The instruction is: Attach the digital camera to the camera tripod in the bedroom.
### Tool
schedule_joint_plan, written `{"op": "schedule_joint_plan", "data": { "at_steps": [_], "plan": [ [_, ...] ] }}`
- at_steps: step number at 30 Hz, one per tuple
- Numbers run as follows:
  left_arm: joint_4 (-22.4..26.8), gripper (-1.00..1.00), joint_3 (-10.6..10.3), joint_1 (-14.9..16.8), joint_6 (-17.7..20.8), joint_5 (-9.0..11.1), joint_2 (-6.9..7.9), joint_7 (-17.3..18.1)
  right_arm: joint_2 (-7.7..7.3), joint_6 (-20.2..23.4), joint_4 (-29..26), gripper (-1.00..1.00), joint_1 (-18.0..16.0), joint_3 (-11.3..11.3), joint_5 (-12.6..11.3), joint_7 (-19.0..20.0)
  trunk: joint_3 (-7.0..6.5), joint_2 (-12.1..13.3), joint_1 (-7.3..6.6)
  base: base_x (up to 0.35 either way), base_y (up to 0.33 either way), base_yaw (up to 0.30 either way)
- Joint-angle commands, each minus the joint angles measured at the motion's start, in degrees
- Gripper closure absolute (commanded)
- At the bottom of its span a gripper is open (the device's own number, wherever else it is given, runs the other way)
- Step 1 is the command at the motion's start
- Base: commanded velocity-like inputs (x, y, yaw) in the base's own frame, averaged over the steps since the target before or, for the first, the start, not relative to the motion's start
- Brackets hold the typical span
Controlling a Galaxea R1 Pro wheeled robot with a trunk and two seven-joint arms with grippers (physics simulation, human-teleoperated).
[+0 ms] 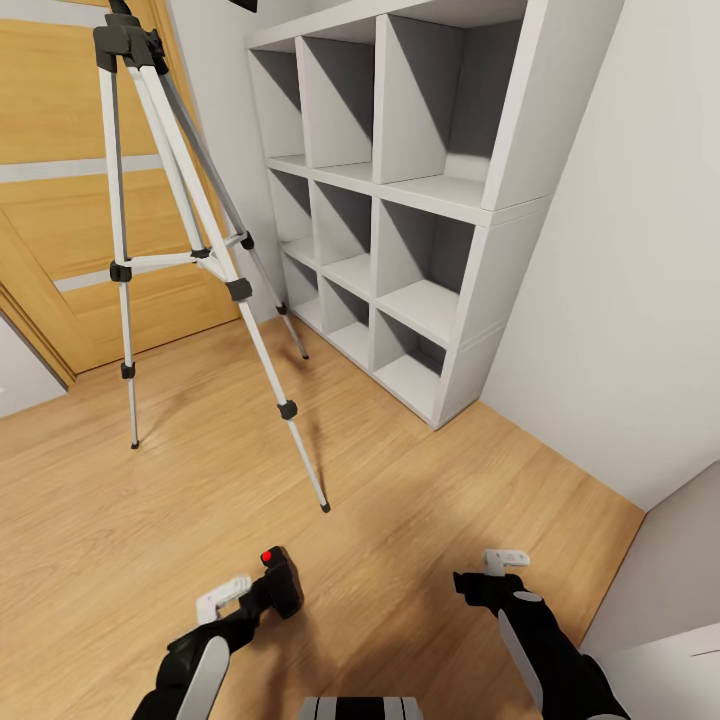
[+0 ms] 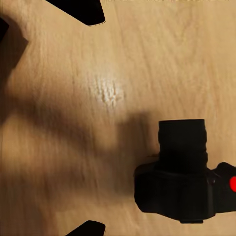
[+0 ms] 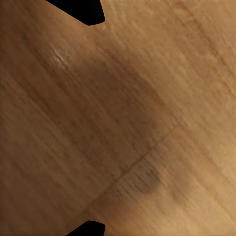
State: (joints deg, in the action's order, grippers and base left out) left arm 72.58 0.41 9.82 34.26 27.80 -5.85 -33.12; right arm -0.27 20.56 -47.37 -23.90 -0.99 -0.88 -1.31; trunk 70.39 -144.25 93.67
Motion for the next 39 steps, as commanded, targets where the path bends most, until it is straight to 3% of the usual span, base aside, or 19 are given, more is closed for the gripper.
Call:
{"op": "schedule_joint_plan", "data": {
  "at_steps": [1, 5, 10, 15, 20, 39],
  "plan": [
    [-0.24, -1.00, 0.00, 0.02, 0.00, 0.45, -0.05, -0.47, 0.00, 0.31, -0.09, -1.00, -0.01, 0.03, -0.08, -0.13, 0.05, -0.02, -0.01, 0.000, 0.000, 0.000],
    [-3.95, -1.00, -3.88, 0.02, -1.84, -3.55, -0.25, -0.28, 0.04, 0.24, -0.09, -1.00, -0.01, 0.04, -0.01, -0.17, 0.05, -0.02, -0.01, 0.000, 0.000, 0.000],
    [-6.03, -1.00, -6.22, 0.02, -5.47, -5.66, -0.62, 0.14, 0.08, 0.09, 0.00, -1.00, -0.01, 0.03, 0.00, -0.23, 0.05, -0.02, -0.01, 0.000, 0.000, 0.000],
    [-7.99, -1.00, -6.98, 0.02, -8.17, -6.25, -0.85, 0.24, 0.08, -0.02, 0.08, -1.00, -0.01, 0.02, 0.00, -0.26, 0.05, -0.02, -0.01, 0.000, 0.000, 0.000],
    [-9.77, -1.00, -7.31, 0.02, -10.01, -6.58, -2.14, -0.19, 0.12, -0.08, 0.18, -1.00, -0.01, 0.03, 0.00, -0.33, 0.05, -0.02, -0.01, 0.000, 0.000, 0.000],
    [-12.04, -1.00, -7.77, 0.35, -10.62, -6.95, -3.49, -0.63, 0.14, -0.17, 0.45, -1.00, -0.01, 0.05, 0.03, -0.62, 0.05, -0.02, -0.01, 0.000, 0.000, 0.000]
  ]
}}
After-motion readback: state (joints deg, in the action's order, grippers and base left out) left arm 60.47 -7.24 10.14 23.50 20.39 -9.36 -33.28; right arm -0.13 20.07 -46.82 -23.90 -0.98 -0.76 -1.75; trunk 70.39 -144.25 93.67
